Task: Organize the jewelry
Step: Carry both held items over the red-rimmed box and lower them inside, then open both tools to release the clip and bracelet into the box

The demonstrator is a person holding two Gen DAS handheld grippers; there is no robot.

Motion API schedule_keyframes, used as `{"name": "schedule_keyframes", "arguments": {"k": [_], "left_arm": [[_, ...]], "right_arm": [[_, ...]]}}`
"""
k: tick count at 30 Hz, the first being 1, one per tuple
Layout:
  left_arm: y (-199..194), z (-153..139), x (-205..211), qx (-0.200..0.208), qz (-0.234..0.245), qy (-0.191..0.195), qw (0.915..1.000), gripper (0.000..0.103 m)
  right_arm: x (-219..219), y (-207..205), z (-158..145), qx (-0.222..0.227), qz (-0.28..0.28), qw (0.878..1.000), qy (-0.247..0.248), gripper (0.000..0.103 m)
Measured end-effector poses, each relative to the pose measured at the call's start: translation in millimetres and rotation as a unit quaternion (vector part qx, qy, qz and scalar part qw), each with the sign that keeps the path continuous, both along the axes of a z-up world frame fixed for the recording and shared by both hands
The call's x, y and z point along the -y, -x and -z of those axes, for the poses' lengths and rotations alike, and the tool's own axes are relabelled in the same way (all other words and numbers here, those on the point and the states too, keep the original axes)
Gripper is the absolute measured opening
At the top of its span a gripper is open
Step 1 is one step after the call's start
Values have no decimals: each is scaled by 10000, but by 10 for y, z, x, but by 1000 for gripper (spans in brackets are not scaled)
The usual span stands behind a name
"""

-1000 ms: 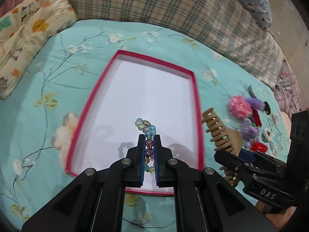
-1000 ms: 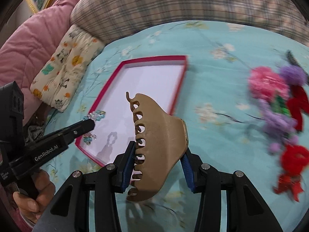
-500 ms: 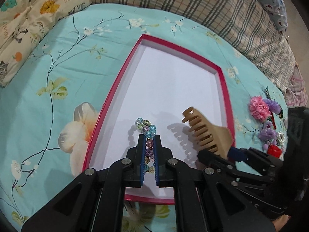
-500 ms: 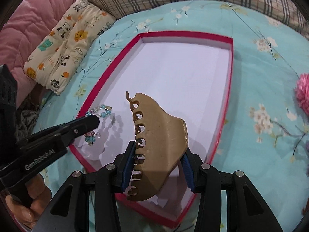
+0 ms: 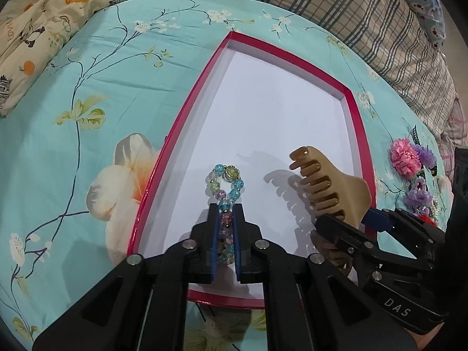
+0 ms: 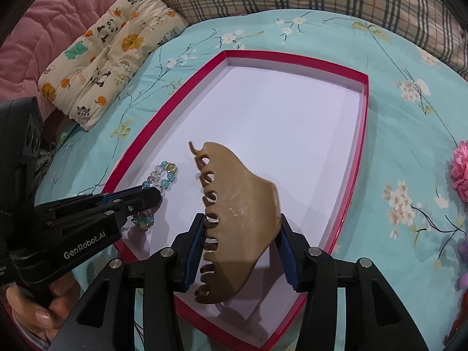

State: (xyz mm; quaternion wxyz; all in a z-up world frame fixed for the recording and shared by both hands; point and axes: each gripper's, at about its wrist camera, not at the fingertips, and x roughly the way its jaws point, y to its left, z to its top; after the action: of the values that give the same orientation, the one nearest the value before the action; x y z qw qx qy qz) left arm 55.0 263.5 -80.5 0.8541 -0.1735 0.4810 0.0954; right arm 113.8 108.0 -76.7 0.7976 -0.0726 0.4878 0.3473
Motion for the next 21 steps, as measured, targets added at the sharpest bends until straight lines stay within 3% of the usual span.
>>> {"name": "schedule_keyframes", "arguments": {"k": [16,21], "left_arm": [[101,-129,42,33,18,-29,10000,8],[130,-287,141,205,64,-74,9997,29]], "right_arm": [[92,63,-149,63,-40,9998,-180,58],[292,98,-278,70,120,9992,-380,59]]}}
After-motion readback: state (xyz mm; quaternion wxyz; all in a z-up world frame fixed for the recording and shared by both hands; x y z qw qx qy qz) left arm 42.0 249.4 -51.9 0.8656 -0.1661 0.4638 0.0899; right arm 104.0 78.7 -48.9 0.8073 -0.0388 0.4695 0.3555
